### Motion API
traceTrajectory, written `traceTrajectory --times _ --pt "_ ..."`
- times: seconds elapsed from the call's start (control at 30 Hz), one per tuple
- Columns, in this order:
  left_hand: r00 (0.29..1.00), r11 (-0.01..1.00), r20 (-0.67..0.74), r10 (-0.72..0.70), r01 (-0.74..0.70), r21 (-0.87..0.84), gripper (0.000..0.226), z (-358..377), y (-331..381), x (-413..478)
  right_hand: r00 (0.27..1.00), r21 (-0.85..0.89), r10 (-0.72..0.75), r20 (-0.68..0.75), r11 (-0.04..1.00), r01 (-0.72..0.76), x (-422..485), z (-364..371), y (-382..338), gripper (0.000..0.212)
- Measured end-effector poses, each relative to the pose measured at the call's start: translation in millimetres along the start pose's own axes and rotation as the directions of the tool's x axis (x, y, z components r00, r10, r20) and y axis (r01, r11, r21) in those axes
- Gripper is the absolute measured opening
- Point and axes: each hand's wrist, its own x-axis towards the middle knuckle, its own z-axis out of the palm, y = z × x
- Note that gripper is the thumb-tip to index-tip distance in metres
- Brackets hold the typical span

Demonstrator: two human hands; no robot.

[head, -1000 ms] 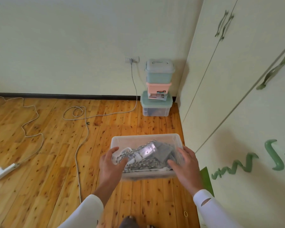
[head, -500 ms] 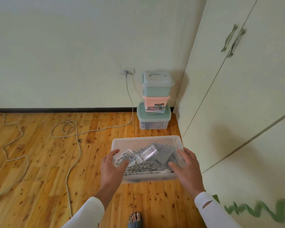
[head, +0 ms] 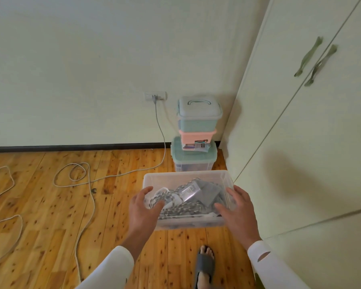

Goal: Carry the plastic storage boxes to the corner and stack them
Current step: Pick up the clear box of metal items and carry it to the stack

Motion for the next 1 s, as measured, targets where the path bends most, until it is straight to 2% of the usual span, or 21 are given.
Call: traceTrajectory --times 0.23,0.4,0.7,1.0 --pt "1.000 1.000 0.019 0.004 -0.004 0.019 0.050 52.5 50.6 59.0 1.000 0.040 0.015 -0.017 0.999 -0.015 89.8 -17.3 6.3 0.057" --pt "0.999 1.000 -0.023 -0.026 0.027 0.013 0.048 92.4 88.4 95.8 1.000 0.022 0.016 -0.006 1.000 -0.016 153.1 -36.8 11.3 0.056" --pt "0.999 1.000 -0.036 -0.008 0.008 0.005 0.048 124.5 134.5 149.5 1.000 0.017 0.010 0.012 1.000 -0.010 236.5 -48.4 5.5 0.057" --pt "1.000 1.000 0.017 -0.013 0.013 -0.003 0.049 140.1 158.1 225.8 0.999 0.013 0.048 0.011 0.999 -0.048 308.7 -35.3 -12.4 0.058"
